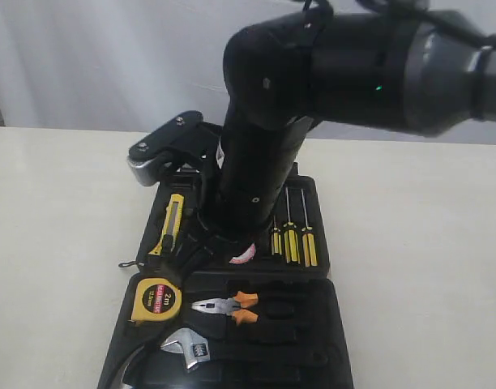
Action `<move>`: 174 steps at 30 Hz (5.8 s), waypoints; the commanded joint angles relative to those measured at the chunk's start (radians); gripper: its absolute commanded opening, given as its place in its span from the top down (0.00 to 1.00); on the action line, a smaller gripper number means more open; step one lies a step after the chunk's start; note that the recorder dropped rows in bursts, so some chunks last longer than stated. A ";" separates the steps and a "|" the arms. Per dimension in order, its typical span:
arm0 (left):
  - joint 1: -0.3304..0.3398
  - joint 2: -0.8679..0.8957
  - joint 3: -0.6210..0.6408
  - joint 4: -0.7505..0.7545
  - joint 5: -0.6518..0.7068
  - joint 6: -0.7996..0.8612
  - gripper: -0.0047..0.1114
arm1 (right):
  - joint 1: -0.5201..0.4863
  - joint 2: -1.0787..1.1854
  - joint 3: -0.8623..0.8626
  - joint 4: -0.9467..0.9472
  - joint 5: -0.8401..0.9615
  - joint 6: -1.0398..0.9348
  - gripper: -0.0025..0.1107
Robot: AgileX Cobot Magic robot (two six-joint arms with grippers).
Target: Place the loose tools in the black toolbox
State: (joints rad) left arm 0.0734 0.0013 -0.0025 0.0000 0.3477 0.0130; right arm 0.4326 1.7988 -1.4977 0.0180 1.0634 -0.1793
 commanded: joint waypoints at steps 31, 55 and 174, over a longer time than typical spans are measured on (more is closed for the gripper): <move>-0.005 -0.001 0.003 0.000 -0.005 -0.006 0.96 | 0.611 -0.337 0.757 -0.470 -0.466 0.589 0.98; -0.005 -0.001 0.003 0.000 -0.005 -0.006 0.96 | 0.611 -0.225 0.755 -0.565 -0.535 0.605 0.56; -0.005 -0.001 0.003 0.000 -0.005 -0.006 0.96 | -0.314 -0.214 0.258 -0.043 -0.524 -0.167 0.98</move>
State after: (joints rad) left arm 0.0734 0.0013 -0.0025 0.0000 0.3477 0.0130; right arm 0.1126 1.5961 -1.1892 -0.1754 0.5446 -0.2945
